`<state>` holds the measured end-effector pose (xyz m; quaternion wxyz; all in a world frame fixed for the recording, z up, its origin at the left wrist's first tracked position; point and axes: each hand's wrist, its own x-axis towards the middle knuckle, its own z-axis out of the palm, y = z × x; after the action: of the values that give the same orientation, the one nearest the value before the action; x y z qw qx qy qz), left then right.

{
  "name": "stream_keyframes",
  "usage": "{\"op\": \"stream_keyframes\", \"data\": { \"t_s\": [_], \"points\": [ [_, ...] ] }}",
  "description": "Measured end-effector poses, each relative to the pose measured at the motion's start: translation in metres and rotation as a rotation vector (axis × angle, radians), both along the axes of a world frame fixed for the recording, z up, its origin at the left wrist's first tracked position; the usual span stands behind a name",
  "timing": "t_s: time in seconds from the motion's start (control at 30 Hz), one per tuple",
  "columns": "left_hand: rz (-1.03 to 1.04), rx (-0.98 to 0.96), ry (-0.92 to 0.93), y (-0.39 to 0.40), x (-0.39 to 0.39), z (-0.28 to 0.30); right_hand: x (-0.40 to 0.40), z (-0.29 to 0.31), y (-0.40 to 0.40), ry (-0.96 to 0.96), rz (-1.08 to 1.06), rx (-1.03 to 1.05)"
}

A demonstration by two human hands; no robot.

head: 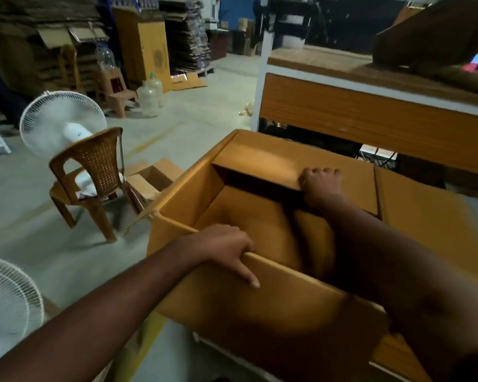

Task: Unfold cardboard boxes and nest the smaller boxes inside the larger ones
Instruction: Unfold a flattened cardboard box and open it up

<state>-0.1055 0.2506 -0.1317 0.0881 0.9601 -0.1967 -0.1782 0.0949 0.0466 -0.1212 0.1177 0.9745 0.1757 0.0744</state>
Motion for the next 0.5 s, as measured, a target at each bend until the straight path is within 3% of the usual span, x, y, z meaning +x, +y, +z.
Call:
{"op": "stream_keyframes", "data": {
  "t_s": [0.2,0.3,0.37,0.5],
  "points": [
    [0.079,-0.350,0.183,0.017,0.018,-0.006,0.013,0.045,0.002,0.039,0.002,0.062],
    [0.144,-0.480,0.226,0.022,0.033,-0.004,0.032,0.080,-0.010,0.045,-0.020,0.205],
    [0.220,-0.459,0.126,0.027,0.045,-0.006,0.043,0.096,-0.021,-0.031,-0.039,0.359],
    [0.391,-0.125,-0.406,0.033,0.086,-0.012,0.057,0.107,-0.036,-0.451,-0.013,0.588]
  ]
}}
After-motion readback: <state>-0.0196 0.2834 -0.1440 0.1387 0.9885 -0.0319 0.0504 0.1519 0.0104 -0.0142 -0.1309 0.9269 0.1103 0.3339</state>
